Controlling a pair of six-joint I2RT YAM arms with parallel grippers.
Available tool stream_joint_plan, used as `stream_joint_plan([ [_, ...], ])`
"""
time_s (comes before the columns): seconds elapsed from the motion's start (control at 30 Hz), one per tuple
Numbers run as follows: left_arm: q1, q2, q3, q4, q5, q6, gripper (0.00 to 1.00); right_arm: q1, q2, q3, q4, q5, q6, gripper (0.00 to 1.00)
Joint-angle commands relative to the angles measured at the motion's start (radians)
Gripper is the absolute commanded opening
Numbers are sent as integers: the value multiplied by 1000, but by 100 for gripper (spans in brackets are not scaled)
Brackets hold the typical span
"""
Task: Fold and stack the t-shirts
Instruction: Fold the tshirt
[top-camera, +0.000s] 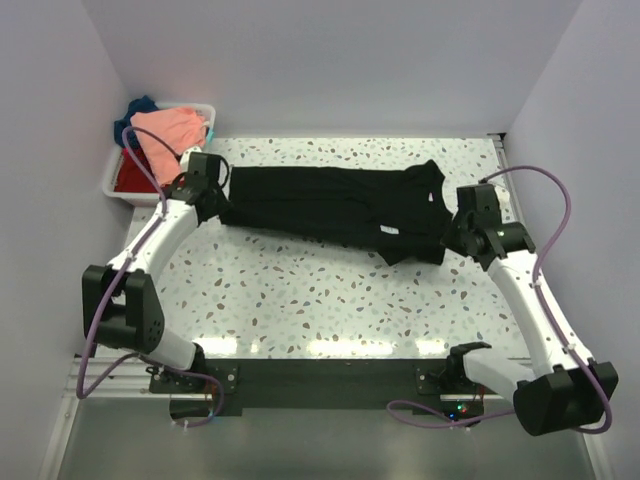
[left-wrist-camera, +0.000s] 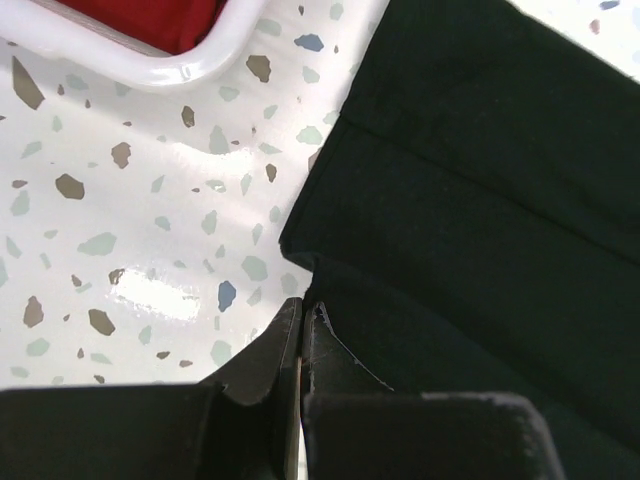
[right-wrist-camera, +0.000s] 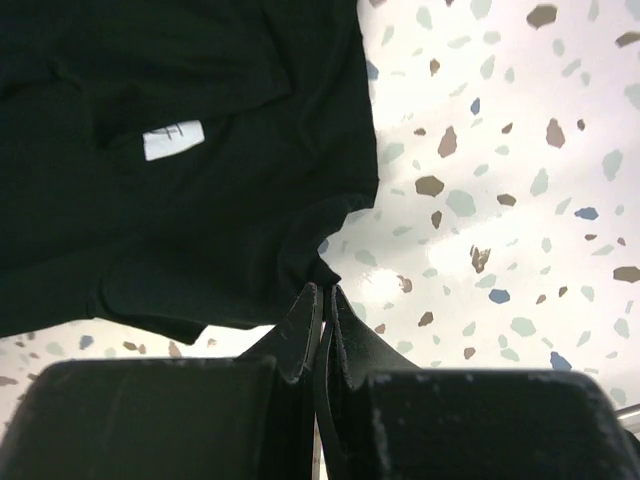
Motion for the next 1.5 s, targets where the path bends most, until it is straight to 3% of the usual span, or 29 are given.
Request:
stream_joint_plan([
  [0.0, 9, -129, -17, -28, -4, 15, 0, -1, -72, 79, -33, 85, 15, 0],
  [0.4, 8, -315, -142, -186, -45, -49, 0, -2, -84, 150, -133, 116, 4, 0],
  [0.87, 5, -375, -330, -257, -53, -106, 0, -2, -132, -61, -248, 6, 70, 0],
  [1.03, 2, -288, -289, -197, -49, -103, 0, -2, -93, -58, -195, 22, 65, 0],
  [1.47, -4, 28, 38, -90, -90, -71, 0, -5, 140, 116, 37, 161, -30, 0],
])
